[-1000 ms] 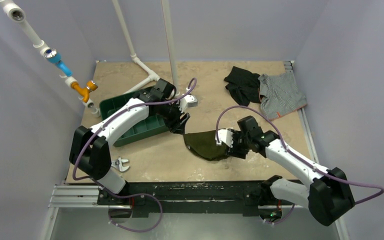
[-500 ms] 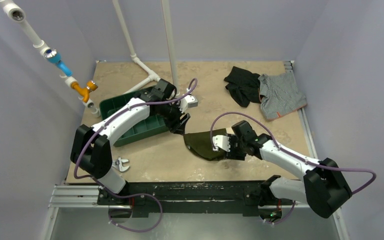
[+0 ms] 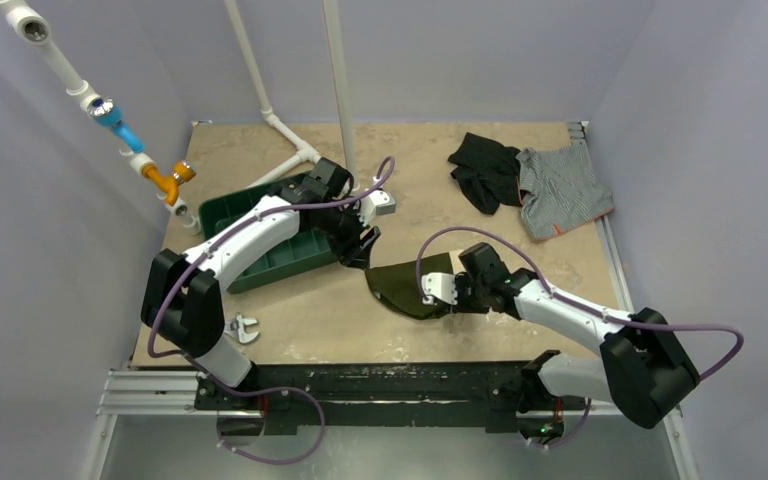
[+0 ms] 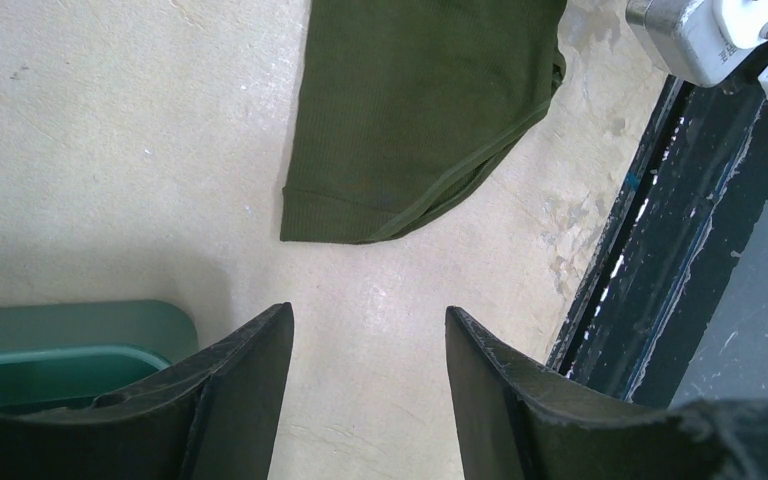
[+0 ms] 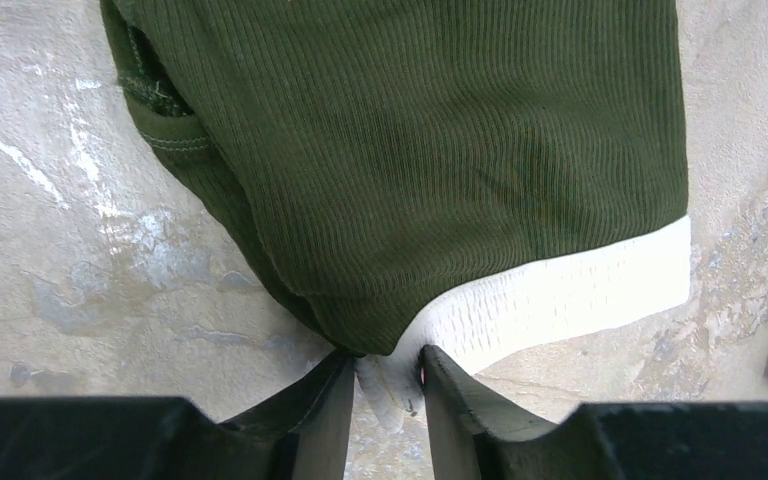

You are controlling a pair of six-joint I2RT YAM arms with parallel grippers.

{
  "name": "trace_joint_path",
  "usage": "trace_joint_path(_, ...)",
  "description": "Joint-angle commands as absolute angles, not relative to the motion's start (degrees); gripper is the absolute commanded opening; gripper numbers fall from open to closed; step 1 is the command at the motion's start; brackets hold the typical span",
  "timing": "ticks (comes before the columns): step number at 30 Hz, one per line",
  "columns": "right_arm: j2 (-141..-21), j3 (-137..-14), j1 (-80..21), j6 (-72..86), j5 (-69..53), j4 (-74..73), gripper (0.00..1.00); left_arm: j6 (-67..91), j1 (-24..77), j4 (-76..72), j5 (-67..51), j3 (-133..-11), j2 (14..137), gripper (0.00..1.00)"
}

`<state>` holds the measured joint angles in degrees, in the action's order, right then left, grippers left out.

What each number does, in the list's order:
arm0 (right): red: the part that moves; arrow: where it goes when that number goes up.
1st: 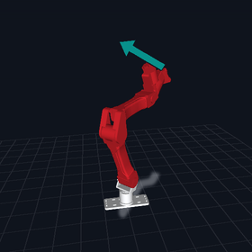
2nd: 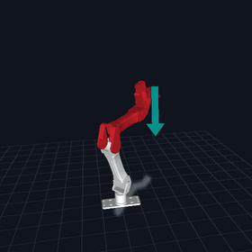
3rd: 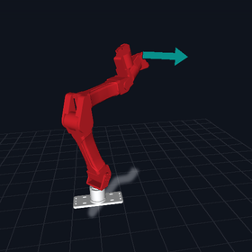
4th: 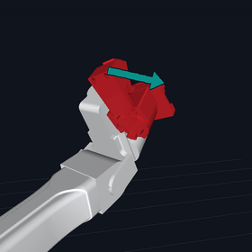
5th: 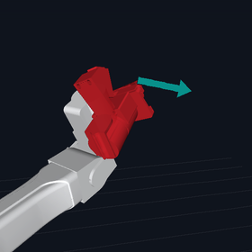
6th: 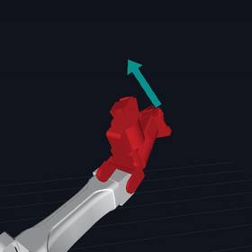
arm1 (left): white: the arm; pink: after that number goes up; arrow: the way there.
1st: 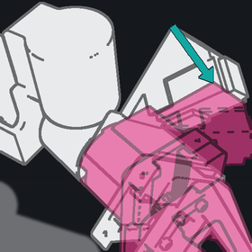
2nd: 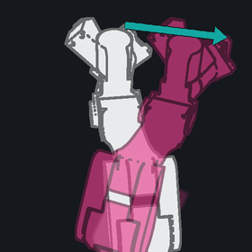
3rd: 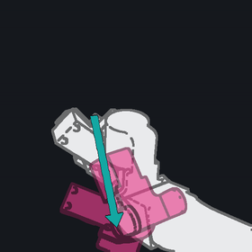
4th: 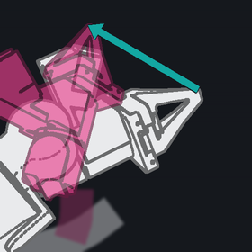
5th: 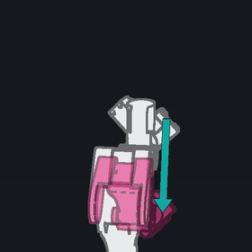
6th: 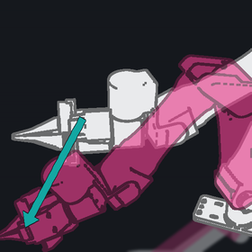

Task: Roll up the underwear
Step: Fold the underwear at the center of the board.

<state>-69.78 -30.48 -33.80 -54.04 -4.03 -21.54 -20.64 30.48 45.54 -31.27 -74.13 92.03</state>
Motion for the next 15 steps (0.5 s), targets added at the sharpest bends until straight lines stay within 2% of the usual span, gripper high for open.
trace_joint_path(1,-70.3,-29.3,-34.2,-54.1,-3.8,-21.6,0.31,-22.0,30.0,45.1,-31.9,-73.6,90.9,0.56)
trace_joint_path(15,-71.0,-32.9,-34.9,-51.3,-5.3,-27.2,0.12,-23.3,29.9,44.1,-31.5,-71.8,89.2,0.56)
